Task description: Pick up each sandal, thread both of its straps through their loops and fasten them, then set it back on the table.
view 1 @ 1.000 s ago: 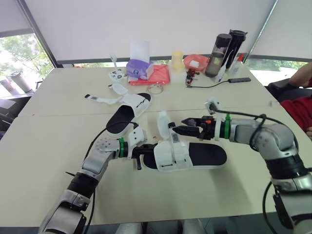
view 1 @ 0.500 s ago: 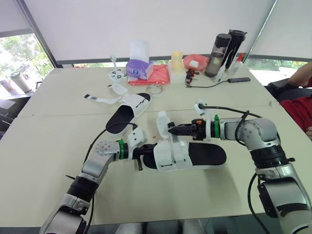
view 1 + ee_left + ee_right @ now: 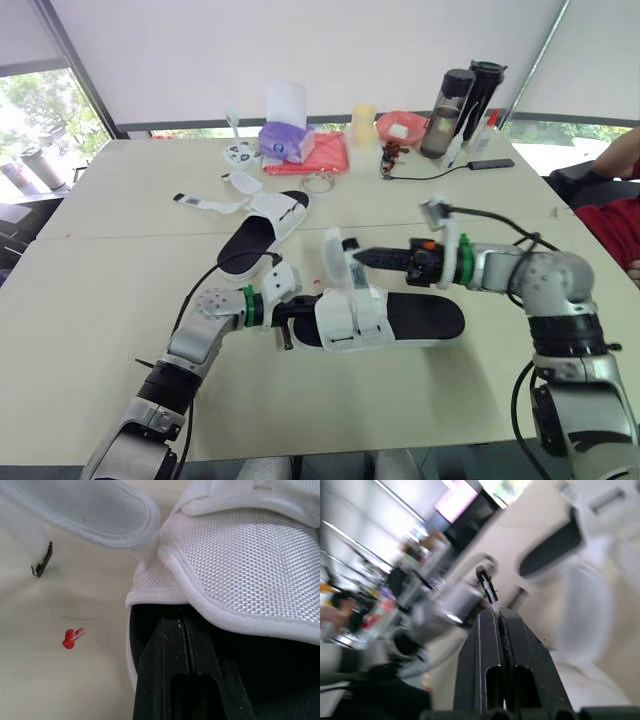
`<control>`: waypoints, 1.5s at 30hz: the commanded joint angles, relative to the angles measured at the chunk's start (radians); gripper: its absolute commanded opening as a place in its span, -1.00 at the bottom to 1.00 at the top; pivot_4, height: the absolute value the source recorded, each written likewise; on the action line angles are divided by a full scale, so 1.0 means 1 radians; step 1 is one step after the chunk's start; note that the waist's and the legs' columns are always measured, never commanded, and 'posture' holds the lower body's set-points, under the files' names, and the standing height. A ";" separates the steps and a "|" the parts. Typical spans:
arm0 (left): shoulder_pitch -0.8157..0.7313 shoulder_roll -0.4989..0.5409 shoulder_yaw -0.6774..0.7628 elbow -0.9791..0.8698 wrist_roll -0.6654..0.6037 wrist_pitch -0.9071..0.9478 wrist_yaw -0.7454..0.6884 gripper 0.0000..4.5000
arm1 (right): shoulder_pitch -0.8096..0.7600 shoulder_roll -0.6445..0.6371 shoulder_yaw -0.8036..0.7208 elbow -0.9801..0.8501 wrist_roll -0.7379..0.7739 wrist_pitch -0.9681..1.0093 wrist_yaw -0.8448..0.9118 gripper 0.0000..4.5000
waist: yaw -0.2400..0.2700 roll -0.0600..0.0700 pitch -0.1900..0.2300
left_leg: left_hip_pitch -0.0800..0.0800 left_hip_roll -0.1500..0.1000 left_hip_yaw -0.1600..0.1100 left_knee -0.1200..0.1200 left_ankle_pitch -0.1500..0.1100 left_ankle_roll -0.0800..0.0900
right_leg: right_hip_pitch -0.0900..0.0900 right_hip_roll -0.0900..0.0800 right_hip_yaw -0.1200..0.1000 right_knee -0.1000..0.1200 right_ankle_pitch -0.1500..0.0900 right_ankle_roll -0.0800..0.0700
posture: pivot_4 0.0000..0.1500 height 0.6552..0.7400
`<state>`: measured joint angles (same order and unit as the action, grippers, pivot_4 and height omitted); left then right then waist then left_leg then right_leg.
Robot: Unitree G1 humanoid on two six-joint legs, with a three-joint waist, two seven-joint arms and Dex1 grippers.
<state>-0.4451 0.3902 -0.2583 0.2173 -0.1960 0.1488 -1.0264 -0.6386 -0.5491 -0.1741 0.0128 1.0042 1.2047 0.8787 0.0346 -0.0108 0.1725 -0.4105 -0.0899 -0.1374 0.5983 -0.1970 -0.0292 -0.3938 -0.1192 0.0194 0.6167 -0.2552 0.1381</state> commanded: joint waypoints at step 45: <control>-0.012 -0.009 -0.023 0.071 0.048 0.007 0.004 -1.00 | 0.024 0.042 -0.018 0.066 -0.333 -0.149 -0.279 0.98 | -0.021 0.002 -0.003 | 0.001 -0.001 -0.001 0.000 0.000 0.000 | 0.001 0.000 0.000 0.000 0.000 0.001 | 1.00 1.00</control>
<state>-0.4693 0.3810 -0.2594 0.2515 -0.1857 0.1389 -1.0335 -0.6129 -0.5077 -0.0905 0.1563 0.5996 1.0613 0.5966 0.0135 -0.0093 0.1699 -0.4092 -0.0904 -0.1387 0.5979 -0.1967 -0.0296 -0.3926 -0.1191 0.0193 0.6170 -0.2554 0.1387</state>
